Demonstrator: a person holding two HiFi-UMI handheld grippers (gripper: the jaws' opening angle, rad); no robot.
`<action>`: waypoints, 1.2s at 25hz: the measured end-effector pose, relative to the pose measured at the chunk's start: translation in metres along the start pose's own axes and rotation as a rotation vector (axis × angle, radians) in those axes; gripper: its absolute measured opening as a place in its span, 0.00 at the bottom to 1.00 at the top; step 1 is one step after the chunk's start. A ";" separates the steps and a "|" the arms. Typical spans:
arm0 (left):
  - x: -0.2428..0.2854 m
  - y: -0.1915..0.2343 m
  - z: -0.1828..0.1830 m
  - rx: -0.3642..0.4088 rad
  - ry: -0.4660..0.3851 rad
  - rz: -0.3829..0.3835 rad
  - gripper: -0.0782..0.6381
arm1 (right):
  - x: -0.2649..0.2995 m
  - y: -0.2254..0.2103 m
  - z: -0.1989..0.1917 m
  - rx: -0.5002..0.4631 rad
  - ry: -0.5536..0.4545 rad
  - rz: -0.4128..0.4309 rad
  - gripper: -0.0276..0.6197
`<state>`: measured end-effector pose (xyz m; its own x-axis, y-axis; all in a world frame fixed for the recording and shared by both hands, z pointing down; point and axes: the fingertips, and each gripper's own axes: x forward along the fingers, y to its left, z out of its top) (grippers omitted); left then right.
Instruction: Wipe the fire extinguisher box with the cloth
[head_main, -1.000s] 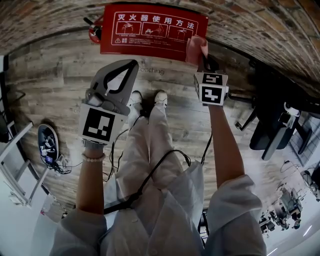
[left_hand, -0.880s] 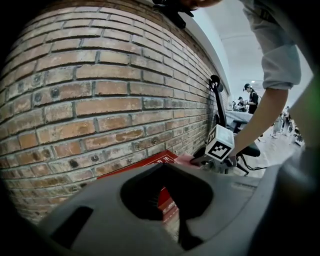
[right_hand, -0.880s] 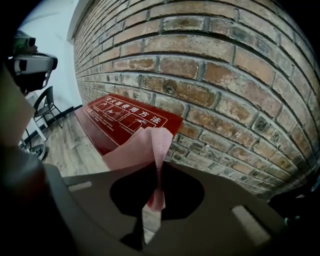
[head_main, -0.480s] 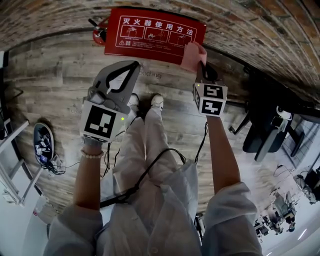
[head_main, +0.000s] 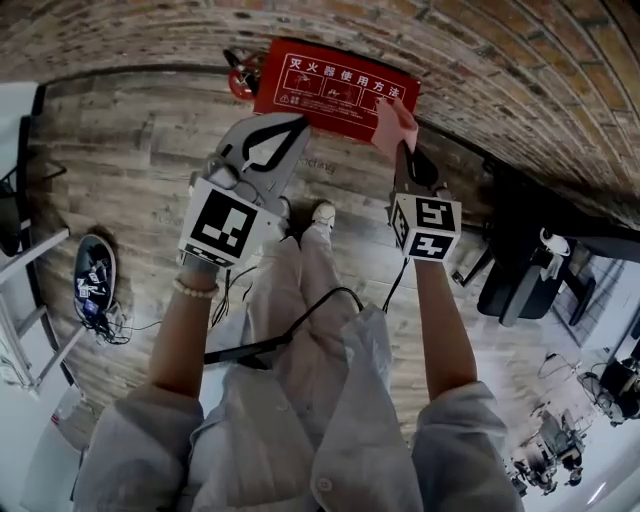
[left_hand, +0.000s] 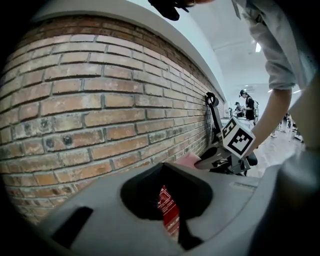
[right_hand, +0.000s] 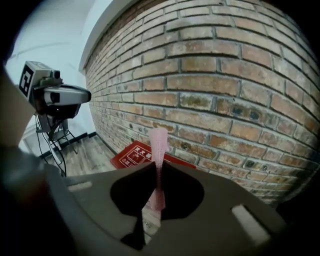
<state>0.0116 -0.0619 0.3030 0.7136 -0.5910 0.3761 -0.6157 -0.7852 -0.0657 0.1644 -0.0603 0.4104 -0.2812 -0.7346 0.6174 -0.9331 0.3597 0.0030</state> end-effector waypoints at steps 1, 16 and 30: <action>-0.006 0.002 0.009 0.006 -0.010 0.001 0.09 | -0.007 0.004 0.014 -0.007 -0.022 0.005 0.07; -0.090 -0.001 0.124 0.132 -0.113 -0.019 0.09 | -0.130 0.052 0.160 -0.067 -0.288 0.039 0.07; -0.131 -0.002 0.171 0.140 -0.188 0.052 0.09 | -0.189 0.078 0.216 -0.091 -0.429 0.022 0.07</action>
<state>-0.0239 -0.0144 0.0958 0.7401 -0.6449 0.1907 -0.6102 -0.7632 -0.2126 0.0967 -0.0173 0.1240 -0.3868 -0.8917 0.2351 -0.9075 0.4133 0.0746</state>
